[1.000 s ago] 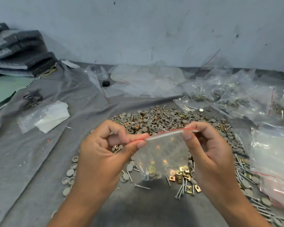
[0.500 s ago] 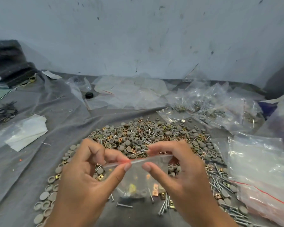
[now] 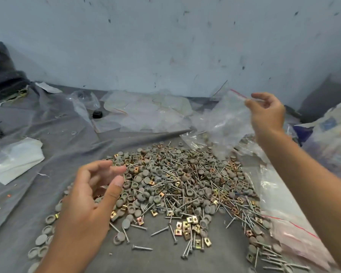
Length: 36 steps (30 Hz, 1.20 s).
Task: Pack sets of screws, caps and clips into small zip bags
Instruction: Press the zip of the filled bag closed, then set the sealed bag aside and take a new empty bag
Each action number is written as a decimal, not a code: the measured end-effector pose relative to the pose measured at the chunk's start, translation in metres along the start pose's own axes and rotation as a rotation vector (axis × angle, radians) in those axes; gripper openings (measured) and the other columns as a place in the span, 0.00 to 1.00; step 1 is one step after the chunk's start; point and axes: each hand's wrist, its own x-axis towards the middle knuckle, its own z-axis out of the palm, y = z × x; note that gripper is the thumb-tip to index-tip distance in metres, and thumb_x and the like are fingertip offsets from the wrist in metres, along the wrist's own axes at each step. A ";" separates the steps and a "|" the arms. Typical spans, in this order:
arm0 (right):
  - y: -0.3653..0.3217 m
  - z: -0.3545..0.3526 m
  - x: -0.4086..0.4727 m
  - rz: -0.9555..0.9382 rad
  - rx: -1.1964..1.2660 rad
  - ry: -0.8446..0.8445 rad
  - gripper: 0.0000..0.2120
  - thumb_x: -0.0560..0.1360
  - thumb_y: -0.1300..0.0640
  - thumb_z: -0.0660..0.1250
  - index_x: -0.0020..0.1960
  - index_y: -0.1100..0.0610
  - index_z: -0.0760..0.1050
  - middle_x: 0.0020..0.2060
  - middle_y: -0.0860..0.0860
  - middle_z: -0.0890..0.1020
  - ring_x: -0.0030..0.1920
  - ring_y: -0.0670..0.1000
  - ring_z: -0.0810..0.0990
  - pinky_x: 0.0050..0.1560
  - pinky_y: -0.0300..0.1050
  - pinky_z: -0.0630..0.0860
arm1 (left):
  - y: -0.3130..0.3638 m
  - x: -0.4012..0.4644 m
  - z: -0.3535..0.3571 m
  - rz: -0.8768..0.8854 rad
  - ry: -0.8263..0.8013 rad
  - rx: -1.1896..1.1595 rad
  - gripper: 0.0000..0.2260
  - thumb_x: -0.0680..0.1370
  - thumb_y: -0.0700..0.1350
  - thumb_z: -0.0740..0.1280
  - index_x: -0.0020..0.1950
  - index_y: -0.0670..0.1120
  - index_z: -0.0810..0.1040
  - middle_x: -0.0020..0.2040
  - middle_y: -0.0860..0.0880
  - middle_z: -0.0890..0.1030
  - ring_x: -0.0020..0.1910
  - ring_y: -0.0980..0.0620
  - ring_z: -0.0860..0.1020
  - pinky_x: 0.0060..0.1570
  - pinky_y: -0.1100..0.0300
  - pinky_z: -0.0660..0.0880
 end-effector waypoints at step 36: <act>0.058 -0.201 -0.133 0.012 -1.074 -0.470 0.07 0.76 0.41 0.69 0.41 0.36 0.73 0.42 0.37 0.80 0.45 0.45 0.79 0.43 0.47 0.72 | -0.003 -0.008 0.013 0.023 -0.104 0.369 0.16 0.82 0.63 0.58 0.65 0.59 0.68 0.55 0.62 0.81 0.57 0.64 0.78 0.50 0.60 0.76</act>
